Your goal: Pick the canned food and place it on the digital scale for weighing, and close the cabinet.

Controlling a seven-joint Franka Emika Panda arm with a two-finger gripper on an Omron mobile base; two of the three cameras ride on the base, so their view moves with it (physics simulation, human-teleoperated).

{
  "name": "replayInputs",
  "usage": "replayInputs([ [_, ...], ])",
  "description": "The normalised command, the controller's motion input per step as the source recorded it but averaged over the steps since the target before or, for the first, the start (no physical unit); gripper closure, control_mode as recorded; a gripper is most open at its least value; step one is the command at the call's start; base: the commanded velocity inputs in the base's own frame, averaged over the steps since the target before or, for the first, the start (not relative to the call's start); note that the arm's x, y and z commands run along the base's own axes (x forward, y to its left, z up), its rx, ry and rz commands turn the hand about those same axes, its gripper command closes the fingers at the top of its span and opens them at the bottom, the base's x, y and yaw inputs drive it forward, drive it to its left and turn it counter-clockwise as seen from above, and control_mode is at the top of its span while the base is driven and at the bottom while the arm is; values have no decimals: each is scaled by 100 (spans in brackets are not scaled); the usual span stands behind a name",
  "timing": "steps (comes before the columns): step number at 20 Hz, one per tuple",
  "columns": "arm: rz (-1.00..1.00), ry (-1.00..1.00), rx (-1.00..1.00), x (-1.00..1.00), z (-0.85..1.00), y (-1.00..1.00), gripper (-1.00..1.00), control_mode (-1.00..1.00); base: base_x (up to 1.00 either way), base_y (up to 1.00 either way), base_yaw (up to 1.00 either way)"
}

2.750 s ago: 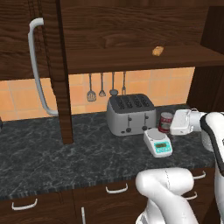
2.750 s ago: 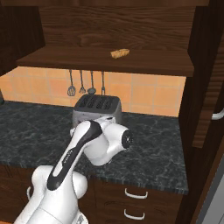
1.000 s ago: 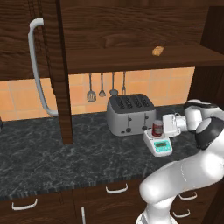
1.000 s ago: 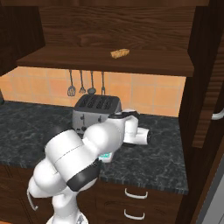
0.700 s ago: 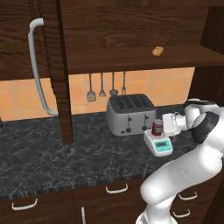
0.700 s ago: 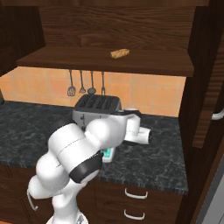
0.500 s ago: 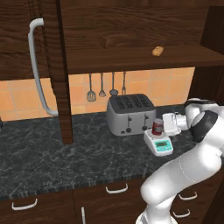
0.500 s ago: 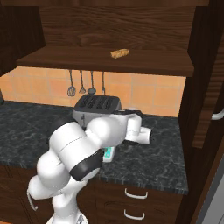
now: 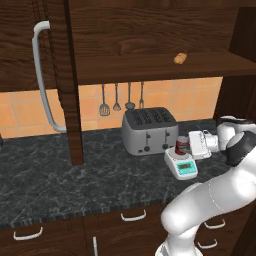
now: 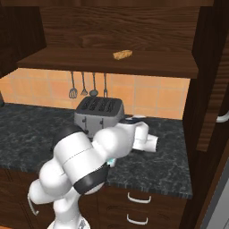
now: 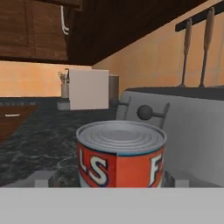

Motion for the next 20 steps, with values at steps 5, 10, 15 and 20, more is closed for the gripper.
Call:
replayInputs([
  [5,-6,0,0,0,0,-43,-100,-100,0,0,0],
  [10,-16,-5,0,-21,0,-6,-100,-100,0,0,0],
  [15,-27,-33,0,-94,14,-5,-100,-100,0,0,0],
  [20,-27,-48,0,-100,37,20,-100,-100,0,0,0],
])
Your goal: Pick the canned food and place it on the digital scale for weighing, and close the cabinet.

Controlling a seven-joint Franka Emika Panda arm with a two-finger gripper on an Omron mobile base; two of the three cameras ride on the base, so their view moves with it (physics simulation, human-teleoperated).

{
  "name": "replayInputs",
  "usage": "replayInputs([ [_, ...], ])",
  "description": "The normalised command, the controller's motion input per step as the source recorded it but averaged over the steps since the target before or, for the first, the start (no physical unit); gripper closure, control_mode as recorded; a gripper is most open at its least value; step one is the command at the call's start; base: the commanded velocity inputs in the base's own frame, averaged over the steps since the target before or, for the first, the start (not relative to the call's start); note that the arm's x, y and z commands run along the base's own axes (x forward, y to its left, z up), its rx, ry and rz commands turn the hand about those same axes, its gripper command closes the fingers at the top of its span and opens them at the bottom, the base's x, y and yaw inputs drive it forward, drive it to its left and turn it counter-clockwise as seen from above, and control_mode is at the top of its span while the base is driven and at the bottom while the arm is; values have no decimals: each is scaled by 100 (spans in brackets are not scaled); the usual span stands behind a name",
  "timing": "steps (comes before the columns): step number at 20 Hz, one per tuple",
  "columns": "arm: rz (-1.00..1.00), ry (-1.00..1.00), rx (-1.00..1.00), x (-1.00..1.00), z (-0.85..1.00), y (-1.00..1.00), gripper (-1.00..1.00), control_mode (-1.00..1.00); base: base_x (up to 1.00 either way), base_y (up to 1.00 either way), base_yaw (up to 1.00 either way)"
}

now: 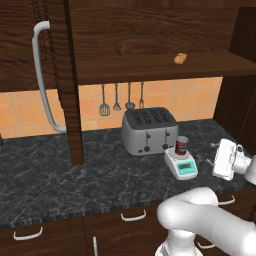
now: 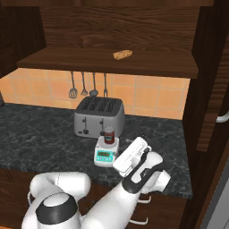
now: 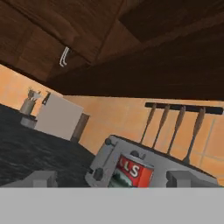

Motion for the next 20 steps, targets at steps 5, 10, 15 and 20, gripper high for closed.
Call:
replayInputs([
  [5,-29,-45,0,-88,61,8,-100,-100,0,0,0],
  [10,-32,-39,0,-40,47,0,-100,-100,0,0,0],
  [15,-19,-47,-1,-56,53,-8,-100,-100,0,0,0],
  [20,-17,-36,-3,-71,61,-10,-100,-100,0,0,0],
])
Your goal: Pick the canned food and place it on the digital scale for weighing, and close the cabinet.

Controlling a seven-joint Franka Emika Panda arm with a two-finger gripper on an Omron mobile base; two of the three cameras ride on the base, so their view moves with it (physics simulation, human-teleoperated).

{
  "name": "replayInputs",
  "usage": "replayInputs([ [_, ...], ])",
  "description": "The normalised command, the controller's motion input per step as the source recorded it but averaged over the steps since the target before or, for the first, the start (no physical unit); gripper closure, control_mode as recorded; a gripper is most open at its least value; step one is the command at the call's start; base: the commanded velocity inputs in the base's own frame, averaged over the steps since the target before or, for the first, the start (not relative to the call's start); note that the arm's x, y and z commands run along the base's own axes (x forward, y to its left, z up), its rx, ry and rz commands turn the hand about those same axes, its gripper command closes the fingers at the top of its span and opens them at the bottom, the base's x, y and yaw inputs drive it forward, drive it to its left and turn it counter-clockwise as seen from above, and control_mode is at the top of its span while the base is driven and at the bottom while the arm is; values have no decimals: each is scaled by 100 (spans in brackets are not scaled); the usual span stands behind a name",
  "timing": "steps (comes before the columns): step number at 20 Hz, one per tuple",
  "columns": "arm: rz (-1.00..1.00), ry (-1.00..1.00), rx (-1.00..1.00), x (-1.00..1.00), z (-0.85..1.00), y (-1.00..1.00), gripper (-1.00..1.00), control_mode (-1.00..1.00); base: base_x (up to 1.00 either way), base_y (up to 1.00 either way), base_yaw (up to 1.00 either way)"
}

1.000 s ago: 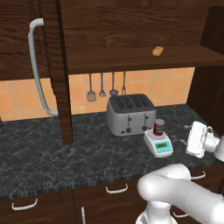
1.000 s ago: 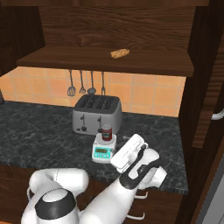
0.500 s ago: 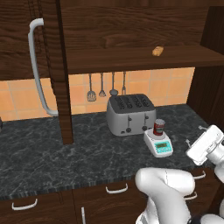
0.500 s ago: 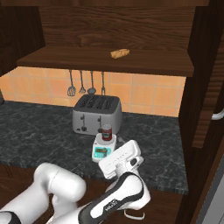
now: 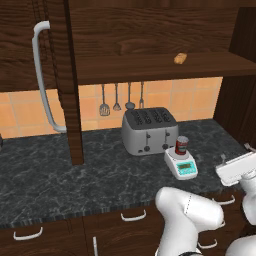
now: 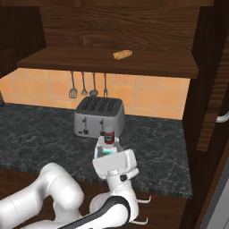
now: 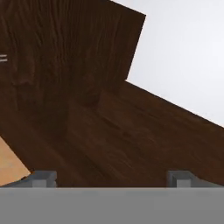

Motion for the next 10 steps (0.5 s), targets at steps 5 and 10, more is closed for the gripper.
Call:
replayInputs([
  [5,-19,-27,0,-71,65,-62,-100,-100,0,0,0],
  [10,-30,5,-6,-63,64,-80,-100,-100,0,0,0],
])
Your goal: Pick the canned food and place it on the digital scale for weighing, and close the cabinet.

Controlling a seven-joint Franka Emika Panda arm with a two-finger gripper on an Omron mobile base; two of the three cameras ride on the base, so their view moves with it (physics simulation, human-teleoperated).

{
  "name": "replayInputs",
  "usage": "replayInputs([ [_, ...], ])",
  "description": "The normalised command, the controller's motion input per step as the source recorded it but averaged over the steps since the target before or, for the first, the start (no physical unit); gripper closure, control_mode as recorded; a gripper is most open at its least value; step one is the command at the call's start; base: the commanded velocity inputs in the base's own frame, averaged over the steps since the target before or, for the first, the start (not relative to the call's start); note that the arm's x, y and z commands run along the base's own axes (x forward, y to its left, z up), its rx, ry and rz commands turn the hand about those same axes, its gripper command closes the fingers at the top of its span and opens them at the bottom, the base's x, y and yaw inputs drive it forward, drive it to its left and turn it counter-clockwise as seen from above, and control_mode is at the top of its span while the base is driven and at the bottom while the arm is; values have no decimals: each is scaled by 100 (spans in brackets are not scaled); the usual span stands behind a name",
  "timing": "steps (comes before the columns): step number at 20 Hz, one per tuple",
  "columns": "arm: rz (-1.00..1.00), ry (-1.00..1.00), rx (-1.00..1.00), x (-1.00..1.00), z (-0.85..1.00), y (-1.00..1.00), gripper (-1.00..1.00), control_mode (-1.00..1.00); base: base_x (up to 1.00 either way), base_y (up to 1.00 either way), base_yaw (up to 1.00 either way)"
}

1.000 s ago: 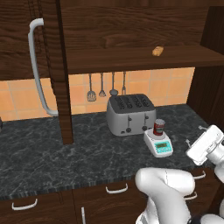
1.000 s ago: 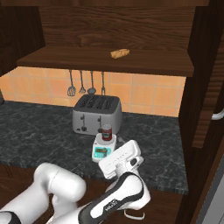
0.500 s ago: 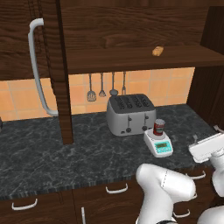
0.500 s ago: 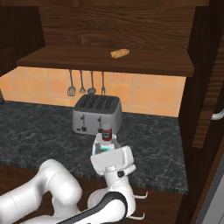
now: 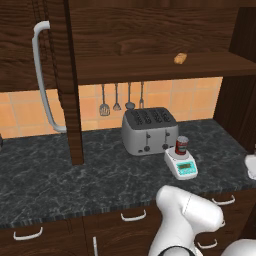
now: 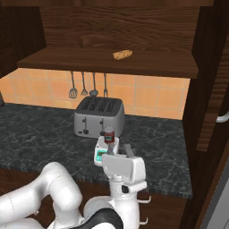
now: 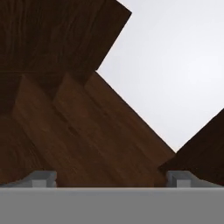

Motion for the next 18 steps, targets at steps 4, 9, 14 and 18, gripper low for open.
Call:
replayInputs([
  [4,-30,32,-2,-73,66,-74,-100,-100,0,0,0],
  [9,-23,25,-5,-97,16,-59,-100,-100,0,0,0],
  [14,-15,22,-2,-65,31,-96,-100,-100,0,0,0],
  [18,-9,30,-17,-2,10,-71,-100,-100,0,0,0],
])
